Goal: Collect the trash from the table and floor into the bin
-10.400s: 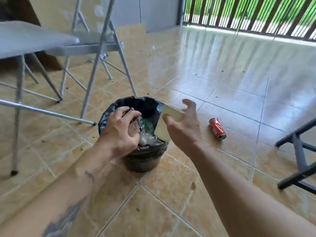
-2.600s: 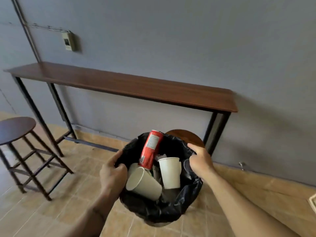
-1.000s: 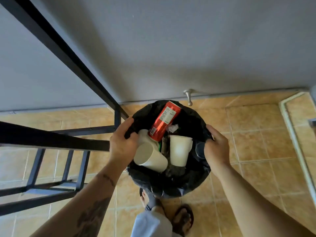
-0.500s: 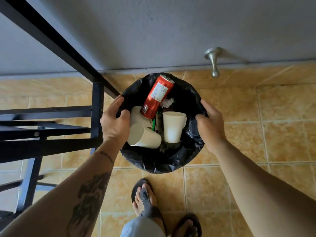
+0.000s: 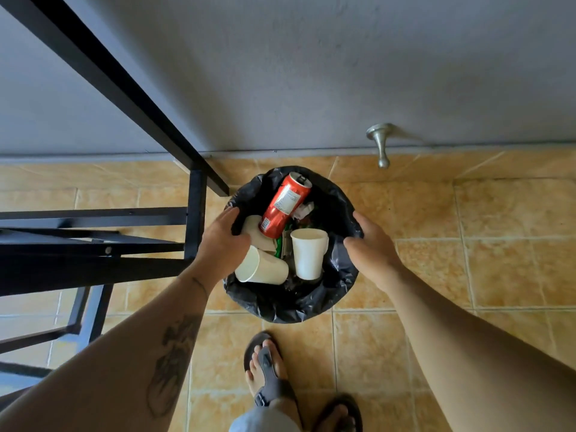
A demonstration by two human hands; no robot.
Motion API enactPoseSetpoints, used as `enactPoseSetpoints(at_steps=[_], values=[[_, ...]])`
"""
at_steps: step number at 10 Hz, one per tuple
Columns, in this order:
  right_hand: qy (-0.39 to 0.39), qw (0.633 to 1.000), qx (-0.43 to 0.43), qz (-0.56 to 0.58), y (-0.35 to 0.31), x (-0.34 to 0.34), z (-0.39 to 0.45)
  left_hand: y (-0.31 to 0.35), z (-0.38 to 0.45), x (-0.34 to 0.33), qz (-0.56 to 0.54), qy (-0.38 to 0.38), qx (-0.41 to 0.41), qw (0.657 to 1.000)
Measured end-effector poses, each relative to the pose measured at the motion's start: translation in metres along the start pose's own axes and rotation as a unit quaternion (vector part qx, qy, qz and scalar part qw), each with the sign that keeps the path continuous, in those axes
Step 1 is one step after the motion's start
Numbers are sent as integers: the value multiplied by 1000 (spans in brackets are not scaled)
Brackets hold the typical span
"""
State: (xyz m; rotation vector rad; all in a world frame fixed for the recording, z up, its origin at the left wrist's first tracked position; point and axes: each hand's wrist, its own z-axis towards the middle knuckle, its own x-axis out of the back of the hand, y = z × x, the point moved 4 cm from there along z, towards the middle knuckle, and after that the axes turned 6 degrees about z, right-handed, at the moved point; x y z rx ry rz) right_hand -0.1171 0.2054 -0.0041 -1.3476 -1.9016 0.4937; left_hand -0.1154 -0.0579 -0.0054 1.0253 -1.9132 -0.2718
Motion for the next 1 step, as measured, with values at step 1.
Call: enactPoseSetpoints(at_steps=[1], values=[[-31,998,-9,-55,-14,4,-26,7,-16,12,94,-29,5,995]])
